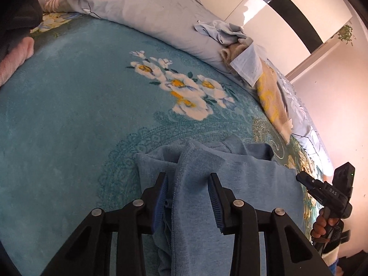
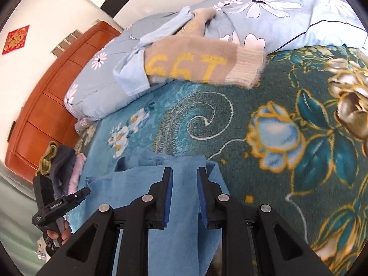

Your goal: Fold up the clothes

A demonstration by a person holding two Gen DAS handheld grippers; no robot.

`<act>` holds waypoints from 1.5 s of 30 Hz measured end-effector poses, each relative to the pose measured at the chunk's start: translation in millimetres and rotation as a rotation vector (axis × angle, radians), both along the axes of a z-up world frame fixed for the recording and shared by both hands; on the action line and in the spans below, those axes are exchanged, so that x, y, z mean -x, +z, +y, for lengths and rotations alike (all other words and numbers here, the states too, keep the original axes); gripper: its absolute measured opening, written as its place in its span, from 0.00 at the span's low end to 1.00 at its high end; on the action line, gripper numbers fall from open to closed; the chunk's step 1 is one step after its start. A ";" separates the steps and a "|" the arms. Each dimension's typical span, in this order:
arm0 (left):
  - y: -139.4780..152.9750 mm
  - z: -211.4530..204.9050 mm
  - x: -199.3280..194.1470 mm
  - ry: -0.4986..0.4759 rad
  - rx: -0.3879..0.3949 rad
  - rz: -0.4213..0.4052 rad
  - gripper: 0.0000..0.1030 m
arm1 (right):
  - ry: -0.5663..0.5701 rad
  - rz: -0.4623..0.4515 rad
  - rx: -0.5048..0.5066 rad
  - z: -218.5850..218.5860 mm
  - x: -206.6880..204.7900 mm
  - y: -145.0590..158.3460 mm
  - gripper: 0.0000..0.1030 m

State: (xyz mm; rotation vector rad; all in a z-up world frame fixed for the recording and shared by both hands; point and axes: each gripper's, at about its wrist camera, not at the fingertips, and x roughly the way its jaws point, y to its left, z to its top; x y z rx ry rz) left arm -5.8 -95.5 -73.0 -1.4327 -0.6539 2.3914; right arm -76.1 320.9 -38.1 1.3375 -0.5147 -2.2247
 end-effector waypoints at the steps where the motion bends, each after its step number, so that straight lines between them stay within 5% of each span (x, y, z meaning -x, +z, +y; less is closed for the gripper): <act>1: -1.0 0.4 -1.9 -0.006 -0.012 0.003 0.38 | 0.003 -0.004 -0.003 -2.0 2.3 -1.6 0.21; 8: 1.9 0.5 -2.7 -0.003 -0.045 0.027 0.36 | -0.074 0.030 0.009 16.5 8.1 0.4 0.21; 13: 0.4 2.2 -1.1 0.000 -0.068 0.029 0.35 | -0.057 -0.034 0.033 15.5 17.9 -12.3 0.21; 17: 1.8 -0.6 -3.3 0.014 -0.085 0.041 0.10 | -0.044 -0.027 0.068 13.8 17.5 -12.7 0.16; 18: 2.0 -3.1 -3.4 0.018 -0.114 0.039 0.09 | -0.039 -0.026 0.072 13.4 17.4 -11.7 0.06; 21: 7.5 -6.4 -4.8 0.021 -0.155 0.056 0.05 | -0.029 -0.003 0.059 11.3 16.6 -4.3 0.03; 29: 31.8 -11.8 -0.3 0.032 -0.144 0.133 0.04 | -0.038 0.116 0.092 12.1 20.2 26.5 0.03; 35: 4.3 -17.2 17.3 0.067 -0.062 0.037 0.04 | -0.055 0.023 0.067 5.0 38.8 -4.3 0.03; 45: -17.2 -25.5 19.5 0.091 -0.063 -0.027 0.07 | -0.070 -0.057 0.046 7.6 47.1 -32.9 0.03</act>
